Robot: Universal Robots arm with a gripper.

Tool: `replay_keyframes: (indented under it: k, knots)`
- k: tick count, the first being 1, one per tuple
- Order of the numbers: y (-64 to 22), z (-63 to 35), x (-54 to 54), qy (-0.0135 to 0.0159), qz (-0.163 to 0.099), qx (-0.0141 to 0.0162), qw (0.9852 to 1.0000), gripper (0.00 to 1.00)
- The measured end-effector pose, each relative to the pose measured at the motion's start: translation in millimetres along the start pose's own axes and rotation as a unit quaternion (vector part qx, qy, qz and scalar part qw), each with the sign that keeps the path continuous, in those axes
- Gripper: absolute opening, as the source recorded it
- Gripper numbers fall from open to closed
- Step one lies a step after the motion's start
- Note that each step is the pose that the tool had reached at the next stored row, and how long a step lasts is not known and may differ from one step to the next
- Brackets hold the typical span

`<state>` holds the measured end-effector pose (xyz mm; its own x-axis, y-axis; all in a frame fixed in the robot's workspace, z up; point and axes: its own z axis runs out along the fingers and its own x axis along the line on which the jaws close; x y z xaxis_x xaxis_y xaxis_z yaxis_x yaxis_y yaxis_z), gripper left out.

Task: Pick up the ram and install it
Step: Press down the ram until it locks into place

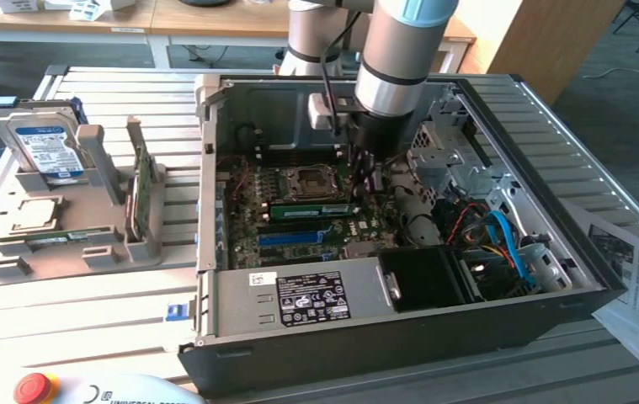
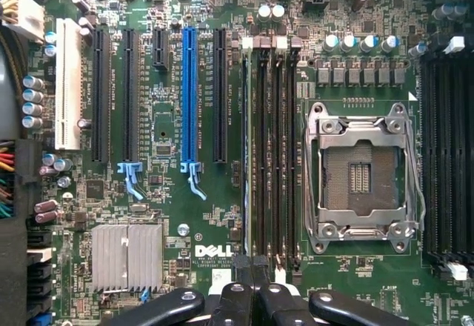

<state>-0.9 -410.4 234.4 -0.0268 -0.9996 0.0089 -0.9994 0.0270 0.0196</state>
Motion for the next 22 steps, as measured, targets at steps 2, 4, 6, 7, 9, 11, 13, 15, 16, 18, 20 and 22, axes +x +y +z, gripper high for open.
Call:
replay_keyframes:
  k: [2, 4, 6, 7, 9, 11, 13, 15, 16, 18, 20, 22]
  knots:
    - [-0.2, -1.6, 0.0, 0.0001, 0.0, -0.0011, 1.0, 0.1]
    - [-0.4, -3.4, 0.0, 0.0003, 0.0, -0.0026, 1.0, 0.1]
    - [-0.6, -4.1, 0.0, 0.0003, 0.0, -0.0039, 1.0, 0.1]
    - [-0.6, -4.2, -0.1, 0.0003, 0.0, -0.0043, 1.0, 0.1]
    - [-0.8, -5.1, 0.0, 0.0009, 0.0, -0.006, 1.0, 0.1]
    - [-0.8, -5.7, 0.0, 0.0009, 0.0, -0.0068, 1.0, 0.1]
    - [-0.9, -5.7, 0.0, 0.0009, 0.0, -0.0068, 1.0, 0.1]
    - [-0.9, -5.8, 0.0, 0.0009, 0.0, -0.0063, 1.0, 0.1]
    - [-0.9, -5.9, 0.0, 0.0009, 0.0, -0.006, 1.0, 0.1]
    - [-0.9, -6.0, 0.0, 0.0009, 0.0, -0.0058, 1.0, 0.1]
    - [-0.8, -6.7, 0.1, 0.0011, 0.0, -0.0059, 1.0, 0.1]
    - [-0.8, -7.7, 0.1, 0.001, 0.0, -0.0058, 1.0, 0.1]
